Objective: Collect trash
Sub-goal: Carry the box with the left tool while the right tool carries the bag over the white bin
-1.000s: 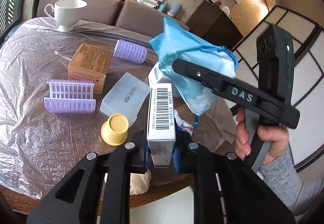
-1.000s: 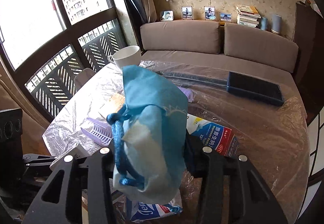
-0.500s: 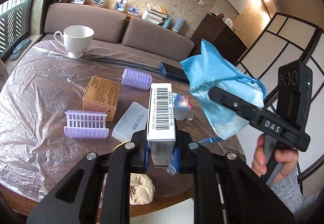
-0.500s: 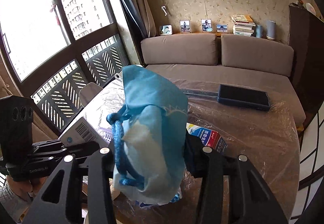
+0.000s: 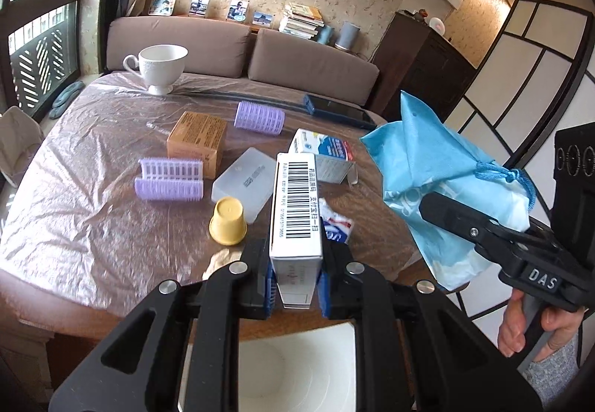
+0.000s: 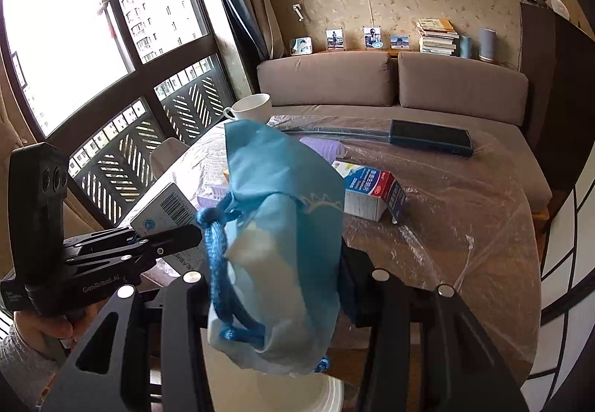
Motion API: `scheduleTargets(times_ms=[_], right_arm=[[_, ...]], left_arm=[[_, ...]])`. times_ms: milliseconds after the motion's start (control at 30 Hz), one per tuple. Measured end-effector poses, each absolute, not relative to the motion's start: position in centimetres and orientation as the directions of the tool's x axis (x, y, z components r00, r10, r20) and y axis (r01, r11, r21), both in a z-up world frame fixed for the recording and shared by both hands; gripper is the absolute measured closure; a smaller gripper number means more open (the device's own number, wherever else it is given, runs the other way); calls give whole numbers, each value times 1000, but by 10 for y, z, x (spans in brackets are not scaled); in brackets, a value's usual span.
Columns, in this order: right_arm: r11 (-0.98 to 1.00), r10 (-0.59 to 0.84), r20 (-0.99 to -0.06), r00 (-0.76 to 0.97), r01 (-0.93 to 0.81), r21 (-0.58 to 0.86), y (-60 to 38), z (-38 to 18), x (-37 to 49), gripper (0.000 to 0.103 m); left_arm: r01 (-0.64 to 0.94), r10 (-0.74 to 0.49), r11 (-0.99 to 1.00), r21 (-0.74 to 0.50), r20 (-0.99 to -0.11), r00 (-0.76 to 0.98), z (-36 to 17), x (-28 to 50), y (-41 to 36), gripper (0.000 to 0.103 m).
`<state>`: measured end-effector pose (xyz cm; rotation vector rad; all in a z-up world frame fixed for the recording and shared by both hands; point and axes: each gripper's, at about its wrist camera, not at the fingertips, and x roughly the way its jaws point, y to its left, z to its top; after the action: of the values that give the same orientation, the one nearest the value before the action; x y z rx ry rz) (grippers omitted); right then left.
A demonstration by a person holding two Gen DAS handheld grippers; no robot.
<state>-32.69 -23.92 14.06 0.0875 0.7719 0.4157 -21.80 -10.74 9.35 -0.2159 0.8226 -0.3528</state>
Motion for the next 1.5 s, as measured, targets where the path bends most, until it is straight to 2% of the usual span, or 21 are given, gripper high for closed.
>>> scheduleTargets(times_ms=[267, 500, 900, 1500], right_arm=[[915, 399, -682, 613, -313, 253, -232, 125, -364, 58], [943, 330, -710, 622, -246, 223, -220, 116, -404, 58], [969, 243, -810, 534, -92, 230, -191, 63, -461, 58], [969, 247, -904, 349, -97, 228, -187, -15, -441, 58]], left_arm=[[201, -346, 938, -283, -701, 624, 90, -257, -106, 83], [266, -386, 922, -281, -712, 587, 86, -286, -99, 83], [369, -440, 885, -284, -768, 465, 40, -327, -83, 83], [311, -345, 921, -235, -862, 370, -35, -320, -101, 83]])
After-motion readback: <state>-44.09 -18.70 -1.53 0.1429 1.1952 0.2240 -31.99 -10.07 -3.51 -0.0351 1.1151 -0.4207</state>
